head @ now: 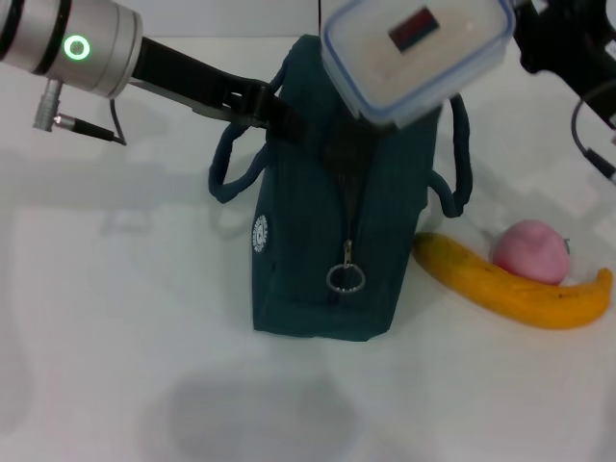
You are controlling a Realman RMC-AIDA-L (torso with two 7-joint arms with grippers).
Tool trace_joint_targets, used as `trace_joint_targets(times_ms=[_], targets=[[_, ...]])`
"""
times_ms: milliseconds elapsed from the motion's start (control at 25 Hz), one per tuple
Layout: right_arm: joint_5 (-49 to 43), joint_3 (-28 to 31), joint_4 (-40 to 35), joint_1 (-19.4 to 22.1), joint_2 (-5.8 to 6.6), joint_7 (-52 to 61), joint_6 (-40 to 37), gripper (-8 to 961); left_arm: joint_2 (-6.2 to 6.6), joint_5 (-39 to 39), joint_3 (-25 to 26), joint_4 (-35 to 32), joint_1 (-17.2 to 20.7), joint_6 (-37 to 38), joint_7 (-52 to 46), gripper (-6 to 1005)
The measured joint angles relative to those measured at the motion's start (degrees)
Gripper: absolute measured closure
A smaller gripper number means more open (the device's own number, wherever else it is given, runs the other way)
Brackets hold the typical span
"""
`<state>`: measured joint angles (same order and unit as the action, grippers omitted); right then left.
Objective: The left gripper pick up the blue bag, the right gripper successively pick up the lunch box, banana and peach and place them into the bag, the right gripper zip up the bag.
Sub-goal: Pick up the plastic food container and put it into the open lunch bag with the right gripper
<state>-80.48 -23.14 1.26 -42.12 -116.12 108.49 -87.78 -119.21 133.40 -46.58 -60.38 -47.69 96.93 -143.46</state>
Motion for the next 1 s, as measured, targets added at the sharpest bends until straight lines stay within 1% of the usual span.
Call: trace_joint_targets(times_ms=[200, 360, 440, 520, 760, 1000], targets=[[-0.2, -3.27, -3.1, 4.27, 0.2, -0.66, 0.72, 860, 0.15, -0.01, 0.0, 0.0, 0.11, -0.03, -0.05, 945], [-0.21, -6.58, -4.07, 5.39, 0.17, -0.69, 3.0, 859, 0.02, -0.01, 0.0, 0.0, 0.13, -0.06, -0.13, 945], [-0.21, -8.15, -4.2, 5.04, 0.13, -0.72, 4.02, 859, -0.1, -0.01, 0.01, 0.08, 0.05, -0.07, -0.15, 945], [-0.21, -10.42, -4.32, 3.8, 0.03, -0.74, 4.66, 859, -0.18, -0.01, 0.0, 0.39, -0.19, -0.08, -0.15, 945], [-0.23, -15.23, -4.34, -1.05, -0.08, -2.13, 5.34, 858, -0.21, -1.01, -0.13, 0.71, -0.38, -0.08, -0.1, 945], [-0.22, -17.01, -4.34, -2.17, -0.08, -4.83, 7.03, 857, -0.19, -2.0, -1.42, 0.71, -0.47, -0.58, 0.09, 945]])
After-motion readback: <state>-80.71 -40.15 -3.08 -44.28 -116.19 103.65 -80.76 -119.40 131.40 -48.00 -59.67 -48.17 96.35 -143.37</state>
